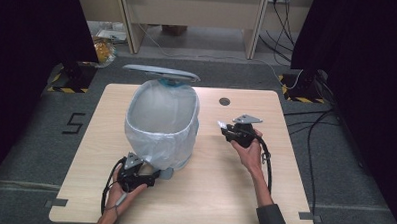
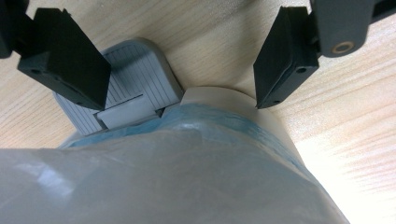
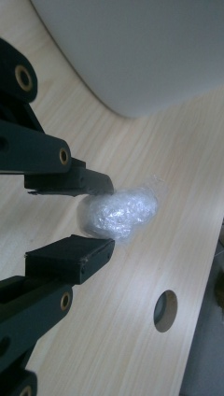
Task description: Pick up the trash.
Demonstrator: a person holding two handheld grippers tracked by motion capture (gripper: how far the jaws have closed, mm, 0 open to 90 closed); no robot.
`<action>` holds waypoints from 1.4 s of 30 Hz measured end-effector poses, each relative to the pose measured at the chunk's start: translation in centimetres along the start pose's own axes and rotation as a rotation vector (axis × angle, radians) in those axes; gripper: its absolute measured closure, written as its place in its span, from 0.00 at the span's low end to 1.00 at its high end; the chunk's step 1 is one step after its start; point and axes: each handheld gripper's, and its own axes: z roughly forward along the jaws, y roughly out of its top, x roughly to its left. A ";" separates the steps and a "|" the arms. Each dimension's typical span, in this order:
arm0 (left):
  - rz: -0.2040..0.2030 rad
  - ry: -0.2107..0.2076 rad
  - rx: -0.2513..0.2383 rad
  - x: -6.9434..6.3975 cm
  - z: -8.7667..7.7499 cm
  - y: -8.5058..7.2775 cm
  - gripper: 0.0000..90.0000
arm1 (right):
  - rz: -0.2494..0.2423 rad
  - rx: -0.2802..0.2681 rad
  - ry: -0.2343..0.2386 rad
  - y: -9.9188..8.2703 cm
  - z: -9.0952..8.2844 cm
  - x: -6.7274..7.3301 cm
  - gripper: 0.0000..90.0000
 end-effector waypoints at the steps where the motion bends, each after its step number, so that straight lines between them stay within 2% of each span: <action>1: 0.002 0.001 0.000 0.0 0.0 0.0 0.20 | -0.002 -0.013 0.012 0.3 -0.8 0.5 0.75; 9: -0.003 -0.003 0.000 0.0 0.0 0.0 0.20 | -0.019 -0.038 0.037 1.8 -3.4 2.2 0.75; 17: 0.001 -0.003 0.004 0.1 0.0 0.0 0.20 | -0.012 -0.048 0.040 2.3 -4.6 2.6 0.75; 29: 0.000 -0.004 0.004 0.1 0.0 0.0 0.20 | -0.022 -0.084 0.052 4.2 -8.0 3.7 0.75; 31: -0.013 -0.008 -0.006 0.0 0.1 0.0 0.20 | -0.034 -0.093 0.054 4.7 -8.9 4.1 0.75; 42: -0.015 -0.009 -0.007 0.0 0.1 0.0 0.20 | -0.064 -0.138 0.069 6.8 -11.9 5.0 0.75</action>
